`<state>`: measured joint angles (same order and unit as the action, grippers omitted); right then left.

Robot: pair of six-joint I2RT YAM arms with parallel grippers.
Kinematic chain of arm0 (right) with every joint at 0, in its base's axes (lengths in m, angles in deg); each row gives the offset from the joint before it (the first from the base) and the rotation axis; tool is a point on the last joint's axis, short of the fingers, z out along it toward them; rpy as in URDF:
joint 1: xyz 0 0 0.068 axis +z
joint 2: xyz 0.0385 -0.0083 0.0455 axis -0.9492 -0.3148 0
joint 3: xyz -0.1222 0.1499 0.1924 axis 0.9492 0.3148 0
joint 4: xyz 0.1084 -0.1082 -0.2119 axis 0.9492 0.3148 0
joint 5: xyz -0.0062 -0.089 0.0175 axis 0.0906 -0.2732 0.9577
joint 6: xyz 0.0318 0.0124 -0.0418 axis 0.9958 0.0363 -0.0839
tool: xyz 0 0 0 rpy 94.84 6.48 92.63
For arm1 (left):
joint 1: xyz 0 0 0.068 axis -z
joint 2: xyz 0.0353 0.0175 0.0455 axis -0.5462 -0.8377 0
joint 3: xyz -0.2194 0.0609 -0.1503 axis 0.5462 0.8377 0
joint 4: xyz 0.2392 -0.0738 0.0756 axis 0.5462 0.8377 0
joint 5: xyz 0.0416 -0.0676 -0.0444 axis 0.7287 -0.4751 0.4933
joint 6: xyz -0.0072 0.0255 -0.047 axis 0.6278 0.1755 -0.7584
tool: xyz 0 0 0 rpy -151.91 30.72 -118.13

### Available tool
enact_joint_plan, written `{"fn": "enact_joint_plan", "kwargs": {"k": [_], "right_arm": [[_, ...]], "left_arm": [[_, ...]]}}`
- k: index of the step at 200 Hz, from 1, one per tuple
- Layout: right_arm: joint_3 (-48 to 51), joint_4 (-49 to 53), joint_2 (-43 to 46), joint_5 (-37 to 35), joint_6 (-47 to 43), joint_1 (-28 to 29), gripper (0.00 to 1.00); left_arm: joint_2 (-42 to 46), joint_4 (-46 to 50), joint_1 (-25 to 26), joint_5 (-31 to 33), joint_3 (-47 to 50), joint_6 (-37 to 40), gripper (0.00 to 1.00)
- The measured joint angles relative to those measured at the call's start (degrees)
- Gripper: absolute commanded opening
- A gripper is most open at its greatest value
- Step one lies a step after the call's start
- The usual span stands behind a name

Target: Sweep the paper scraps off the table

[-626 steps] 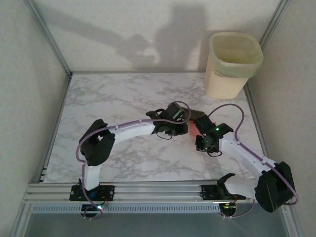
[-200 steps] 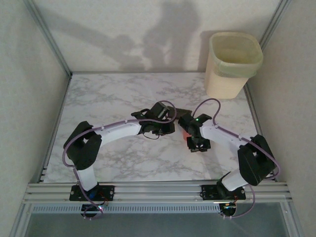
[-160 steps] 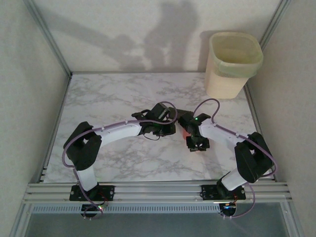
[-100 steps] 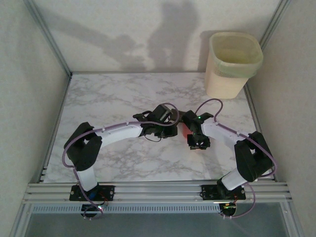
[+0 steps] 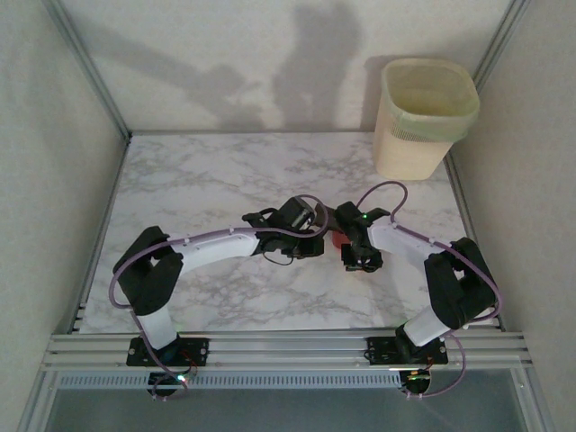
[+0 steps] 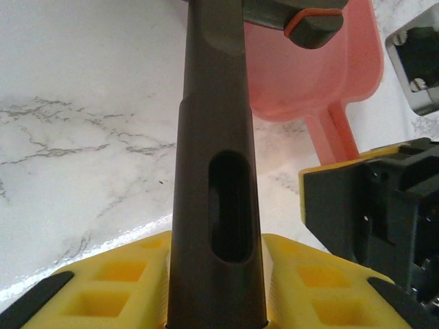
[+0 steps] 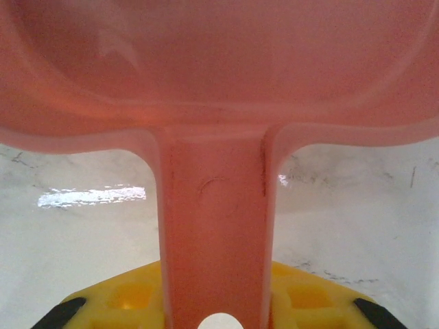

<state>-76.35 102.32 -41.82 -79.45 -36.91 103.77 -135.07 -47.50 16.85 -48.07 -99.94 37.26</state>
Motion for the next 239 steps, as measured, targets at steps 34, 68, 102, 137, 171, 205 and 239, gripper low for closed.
{"fn": "enact_joint_plan", "kwargs": {"k": [34, 68, 102, 137, 171, 205, 239], "right_arm": [[1.7, -2.4, 1.1, -1.1, -0.1, 0.0, 0.00], [3.8, -5.6, 2.5, -2.8, -0.2, 0.1, 0.00], [4.9, -7.7, 2.8, -4.5, -0.6, 0.5, 0.00], [4.9, -8.6, 2.8, -6.1, -0.6, 1.2, 0.00], [6.6, -10.3, 4.2, -6.7, -0.6, 1.7, 0.00], [8.2, -10.9, 6.8, -6.9, -0.8, 2.1, 0.00], [8.8, -11.4, 8.1, -7.6, -0.8, 3.0, 0.00]], "left_arm": [[1.3, 1.5, 0.3, 0.0, 0.0, 1.0, 0.00], [2.8, 3.6, 0.3, 0.1, -0.1, 1.9, 0.00], [4.1, 4.3, 0.3, 1.5, -0.5, 1.8, 0.00], [5.3, 4.3, 0.2, 3.3, -1.0, 1.4, 0.00], [8.0, 5.0, -0.5, 8.4, -0.7, 0.1, 0.00], [13.2, 4.8, -3.3, 12.7, 3.3, -1.1, 0.00], [16.5, 4.2, -4.3, 16.3, 8.7, -2.0, 0.00]]}}
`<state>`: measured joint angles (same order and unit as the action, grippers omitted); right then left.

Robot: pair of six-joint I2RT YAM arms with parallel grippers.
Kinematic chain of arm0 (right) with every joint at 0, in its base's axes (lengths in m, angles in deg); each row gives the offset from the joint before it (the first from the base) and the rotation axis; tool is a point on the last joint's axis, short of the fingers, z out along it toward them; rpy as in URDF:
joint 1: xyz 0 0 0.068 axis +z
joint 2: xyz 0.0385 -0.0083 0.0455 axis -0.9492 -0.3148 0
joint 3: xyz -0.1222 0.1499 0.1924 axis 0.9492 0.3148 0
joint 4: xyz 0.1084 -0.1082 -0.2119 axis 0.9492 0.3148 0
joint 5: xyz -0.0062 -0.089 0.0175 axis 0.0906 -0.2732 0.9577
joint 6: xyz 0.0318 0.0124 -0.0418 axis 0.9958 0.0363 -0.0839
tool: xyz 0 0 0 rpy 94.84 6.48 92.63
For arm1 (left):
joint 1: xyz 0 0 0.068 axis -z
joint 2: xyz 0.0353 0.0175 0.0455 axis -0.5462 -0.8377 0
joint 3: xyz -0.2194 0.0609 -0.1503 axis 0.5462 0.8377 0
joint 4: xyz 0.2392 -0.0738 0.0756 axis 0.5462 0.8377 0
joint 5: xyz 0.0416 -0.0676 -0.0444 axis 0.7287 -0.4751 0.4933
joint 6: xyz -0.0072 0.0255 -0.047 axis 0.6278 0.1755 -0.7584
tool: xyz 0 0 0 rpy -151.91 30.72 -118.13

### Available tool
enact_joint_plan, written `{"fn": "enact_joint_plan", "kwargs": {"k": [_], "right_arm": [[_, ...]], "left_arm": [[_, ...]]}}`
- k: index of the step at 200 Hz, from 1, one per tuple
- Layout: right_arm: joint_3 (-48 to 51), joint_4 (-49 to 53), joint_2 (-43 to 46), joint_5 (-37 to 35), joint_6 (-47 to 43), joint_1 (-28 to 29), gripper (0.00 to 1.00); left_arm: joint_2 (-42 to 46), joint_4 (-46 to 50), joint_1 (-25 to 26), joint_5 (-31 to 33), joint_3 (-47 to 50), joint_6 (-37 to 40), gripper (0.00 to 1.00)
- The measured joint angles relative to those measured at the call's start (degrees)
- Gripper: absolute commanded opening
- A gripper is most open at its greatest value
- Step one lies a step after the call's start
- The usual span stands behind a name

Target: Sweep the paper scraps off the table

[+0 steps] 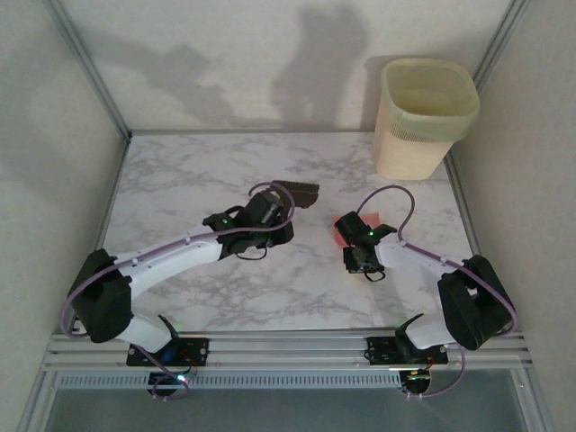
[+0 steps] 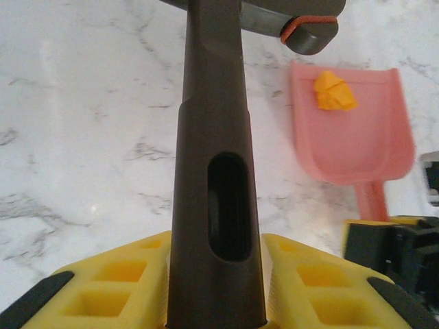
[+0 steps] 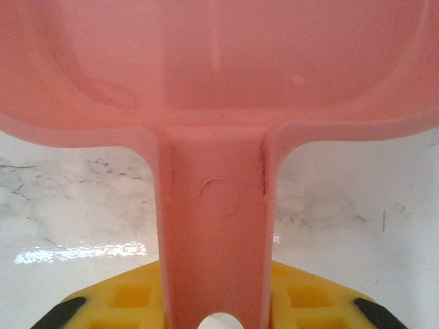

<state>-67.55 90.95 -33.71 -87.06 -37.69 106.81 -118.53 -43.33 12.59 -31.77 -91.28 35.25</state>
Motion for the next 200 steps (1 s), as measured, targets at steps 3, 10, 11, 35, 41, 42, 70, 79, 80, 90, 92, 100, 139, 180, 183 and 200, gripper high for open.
{"fn": "enact_joint_plan", "kwargs": {"k": [3, 10, 11, 35, 41, 42, 70, 79, 80, 90, 92, 100, 139, 180, 183, 200], "right_arm": [[0.1, -0.1, 0.1, 0.0, 0.0, 0.1, 0.00], [0.3, -0.3, 0.6, -0.2, 0.0, 0.4, 0.00], [0.4, -0.4, 0.6, -0.2, 0.0, 0.5, 0.00], [1.5, -0.9, 3.0, -1.5, 0.0, 1.6, 0.00], [1.7, -0.9, 3.6, -1.8, 0.0, 1.8, 0.00], [1.7, -0.9, 3.7, -1.9, 0.0, 1.8, 0.00], [2.0, -1.3, 6.3, -4.1, 0.0, 3.0, 0.00], [2.1, -1.2, 7.3, -4.7, 0.0, 3.5, 0.00], [2.1, -1.2, 7.5, -4.8, 0.0, 3.5, 0.00], [2.2, -1.1, 8.7, -5.5, 0.0, 4.0, 0.00], [2.2, -1.1, 8.9, -5.6, 0.1, 4.0, 0.00], [2.1, -1.0, 9.9, -5.8, 0.1, 4.2, 0.00], [-1.2, 3.3, 12.4, -5.9, 1.2, 4.6, 0.00], [-9.3, 8.1, 13.9, -5.6, 2.8, 4.9, 0.00], [-9.9, 8.4, 13.9, -5.5, 2.9, 5.0, 0.00], [-13.6, 10.1, 13.9, -5.4, 3.4, 5.1, 0.00]], "left_arm": [[0.3, 0.0, 0.0, 0.3, 0.5, -0.1, 0.00], [1.1, -0.1, 0.0, 1.2, 1.6, -0.2, 0.00], [1.2, -0.1, 0.0, 1.2, 1.7, -0.2, 0.00], [3.6, -0.2, 0.0, 4.1, 4.2, -0.5, 0.00], [4.0, -0.4, 0.0, 4.7, 4.5, -0.6, 0.00], [4.1, -0.4, 0.0, 4.8, 4.6, -0.6, 0.00], [6.1, -1.6, 0.0, 7.6, 7.1, -0.7, 0.00], [7.1, -2.1, 0.0, 8.8, 8.5, -0.7, 0.00], [7.2, -2.2, 0.0, 8.9, 8.6, -0.7, 0.00], [8.7, -2.8, 0.0, 10.1, 10.6, -0.7, 0.00], [8.9, -2.8, 0.0, 10.3, 10.9, -0.7, 0.00], [10.4, -3.1, 0.0, 11.3, 12.6, -0.7, 0.00], [19.9, -5.4, 0.0, 13.2, 21.9, -0.6, 0.00], [33.4, -9.2, 0.0, 16.9, 31.4, -0.1, 0.00], [34.2, -9.6, 0.0, 17.3, 32.2, 0.0, 0.00], [37.1, -11.2, 0.0, 19.4, 35.9, 0.2, 0.00]]}}
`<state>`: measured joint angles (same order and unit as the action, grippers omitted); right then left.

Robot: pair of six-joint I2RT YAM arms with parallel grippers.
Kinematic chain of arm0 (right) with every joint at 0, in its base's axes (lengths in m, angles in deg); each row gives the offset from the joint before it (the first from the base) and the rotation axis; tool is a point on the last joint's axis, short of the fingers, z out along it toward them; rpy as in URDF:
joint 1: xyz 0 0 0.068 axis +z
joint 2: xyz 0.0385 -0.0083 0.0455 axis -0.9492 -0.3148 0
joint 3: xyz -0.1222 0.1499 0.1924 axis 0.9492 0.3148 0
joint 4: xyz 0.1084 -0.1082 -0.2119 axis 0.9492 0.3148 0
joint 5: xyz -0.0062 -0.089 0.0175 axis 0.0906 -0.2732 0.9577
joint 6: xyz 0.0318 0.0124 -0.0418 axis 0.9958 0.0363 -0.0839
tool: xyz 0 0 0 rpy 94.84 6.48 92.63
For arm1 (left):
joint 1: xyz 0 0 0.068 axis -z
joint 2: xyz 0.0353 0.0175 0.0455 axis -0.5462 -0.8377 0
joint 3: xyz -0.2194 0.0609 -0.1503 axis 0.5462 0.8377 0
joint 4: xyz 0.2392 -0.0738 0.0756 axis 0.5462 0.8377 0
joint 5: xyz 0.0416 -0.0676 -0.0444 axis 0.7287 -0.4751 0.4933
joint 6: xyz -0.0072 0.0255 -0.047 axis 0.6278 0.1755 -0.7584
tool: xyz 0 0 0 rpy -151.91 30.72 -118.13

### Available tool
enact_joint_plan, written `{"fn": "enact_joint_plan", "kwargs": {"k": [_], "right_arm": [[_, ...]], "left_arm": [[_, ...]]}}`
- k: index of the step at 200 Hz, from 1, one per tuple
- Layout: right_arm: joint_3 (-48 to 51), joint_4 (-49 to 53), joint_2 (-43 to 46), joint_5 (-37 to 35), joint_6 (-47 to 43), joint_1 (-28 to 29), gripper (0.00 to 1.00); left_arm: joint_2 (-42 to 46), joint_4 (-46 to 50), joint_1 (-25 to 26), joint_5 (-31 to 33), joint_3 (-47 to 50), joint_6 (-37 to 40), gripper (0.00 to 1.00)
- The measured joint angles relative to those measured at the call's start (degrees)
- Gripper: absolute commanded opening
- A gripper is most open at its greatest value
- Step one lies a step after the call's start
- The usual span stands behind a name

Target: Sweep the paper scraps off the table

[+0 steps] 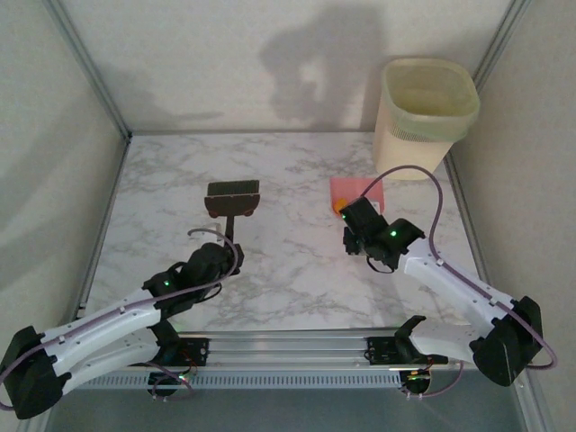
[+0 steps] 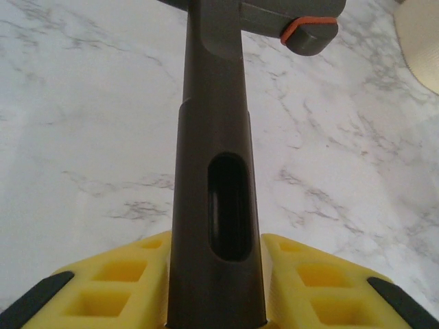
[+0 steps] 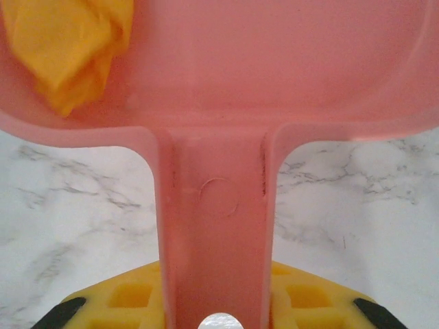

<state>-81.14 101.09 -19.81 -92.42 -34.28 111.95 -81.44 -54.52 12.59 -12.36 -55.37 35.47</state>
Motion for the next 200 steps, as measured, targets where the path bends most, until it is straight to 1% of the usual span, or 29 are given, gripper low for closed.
{"fn": "enact_joint_plan", "kwargs": {"k": [32, 83, 114, 146, 178, 200], "right_arm": [[-8.1, 4.3, -2.3, 0.0, 1.0, 0.1, 0.00], [-27.6, 13.8, -13.4, -0.7, 2.3, 0.1, 0.00], [-39.7, 16.9, -20.1, -1.9, 2.5, 0.0, 0.00], [-57.0, 20.0, -30.0, -1.4, 2.4, -1.8, 0.00], [-75.8, 22.8, -41.2, 1.0, 2.4, -6.0, 0.00], [-85.5, 24.5, -47.3, 2.6, 2.5, -8.6, 0.00]], "left_arm": [[0.6, -0.5, 0.0, 2.2, 2.8, 0.0, 0.00], [0.6, -1.1, 0.1, 3.3, 2.8, -0.5, 0.00], [0.9, -0.9, 0.3, 3.7, 2.8, -1.1, 0.00], [3.1, -0.6, 0.3, 4.9, 2.8, -1.5, 0.00], [4.0, -0.6, 0.3, 6.9, 2.9, -1.7, 0.00], [3.6, -0.8, 0.3, 7.1, 3.5, -1.7, 0.00]]}}
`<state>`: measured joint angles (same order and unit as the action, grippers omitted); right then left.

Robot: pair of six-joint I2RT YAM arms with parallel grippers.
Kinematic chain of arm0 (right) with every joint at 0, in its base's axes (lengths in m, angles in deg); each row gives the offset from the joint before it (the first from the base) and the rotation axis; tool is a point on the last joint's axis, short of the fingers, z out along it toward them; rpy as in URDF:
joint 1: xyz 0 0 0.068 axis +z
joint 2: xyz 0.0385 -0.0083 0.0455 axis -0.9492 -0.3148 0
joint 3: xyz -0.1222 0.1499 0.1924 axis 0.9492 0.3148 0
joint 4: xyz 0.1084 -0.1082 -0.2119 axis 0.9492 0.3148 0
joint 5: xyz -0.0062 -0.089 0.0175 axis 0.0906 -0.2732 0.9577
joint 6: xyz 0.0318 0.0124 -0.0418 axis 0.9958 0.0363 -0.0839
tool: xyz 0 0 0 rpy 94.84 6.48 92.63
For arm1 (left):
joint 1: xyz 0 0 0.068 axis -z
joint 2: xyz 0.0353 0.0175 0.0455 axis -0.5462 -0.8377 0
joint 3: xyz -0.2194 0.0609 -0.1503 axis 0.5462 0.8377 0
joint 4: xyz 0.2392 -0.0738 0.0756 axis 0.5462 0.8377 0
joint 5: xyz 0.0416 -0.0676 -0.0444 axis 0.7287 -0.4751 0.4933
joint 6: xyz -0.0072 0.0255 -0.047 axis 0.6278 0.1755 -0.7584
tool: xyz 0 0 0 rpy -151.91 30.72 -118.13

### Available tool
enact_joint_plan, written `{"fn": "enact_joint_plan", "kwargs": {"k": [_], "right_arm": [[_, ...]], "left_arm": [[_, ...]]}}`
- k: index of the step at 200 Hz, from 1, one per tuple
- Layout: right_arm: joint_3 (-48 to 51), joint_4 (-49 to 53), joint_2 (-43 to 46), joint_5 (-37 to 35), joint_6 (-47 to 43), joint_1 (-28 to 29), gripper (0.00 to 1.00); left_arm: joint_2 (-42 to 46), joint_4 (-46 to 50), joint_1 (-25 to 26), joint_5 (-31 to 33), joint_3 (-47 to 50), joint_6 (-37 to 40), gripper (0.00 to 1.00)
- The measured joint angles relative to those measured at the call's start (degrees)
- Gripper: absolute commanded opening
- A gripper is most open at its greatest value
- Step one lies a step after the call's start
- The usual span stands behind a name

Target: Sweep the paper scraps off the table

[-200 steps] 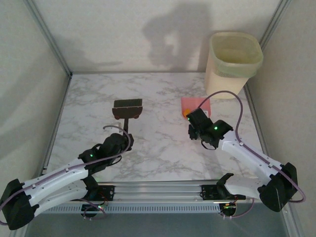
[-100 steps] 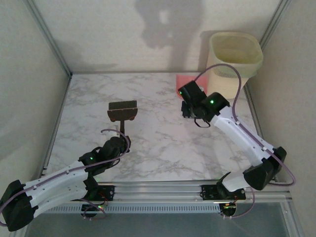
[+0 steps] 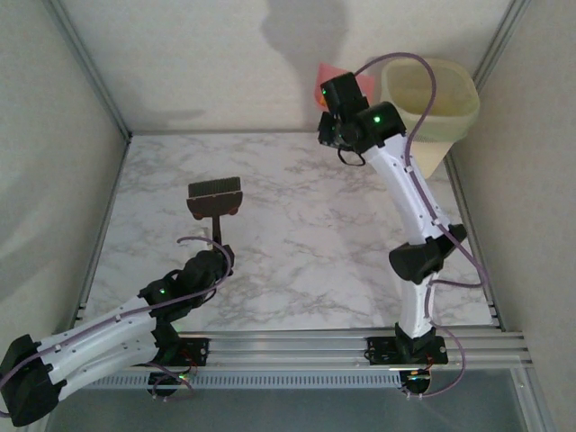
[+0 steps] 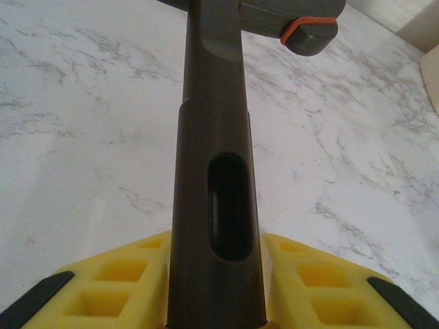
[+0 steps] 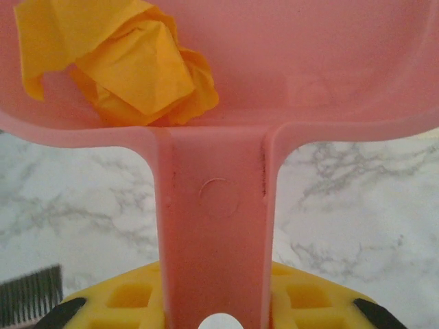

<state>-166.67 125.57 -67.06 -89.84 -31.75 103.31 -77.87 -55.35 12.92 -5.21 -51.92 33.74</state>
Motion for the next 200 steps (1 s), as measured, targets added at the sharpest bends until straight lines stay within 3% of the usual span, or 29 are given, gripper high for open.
{"fn": "enact_joint_plan", "kwargs": {"k": [120, 200], "right_arm": [[-8.7, -5.8, -6.7, 14.2, 8.1, -15.4, 0.00], [-8.7, -15.7, -8.1, 23.8, 23.2, -23.0, 0.00]], "left_arm": [[-16.2, -4.8, 0.0, -0.8, 0.2, 0.3, 0.00], [-18.5, -7.7, 0.0, -0.9, -0.1, 0.5, 0.00]]}}
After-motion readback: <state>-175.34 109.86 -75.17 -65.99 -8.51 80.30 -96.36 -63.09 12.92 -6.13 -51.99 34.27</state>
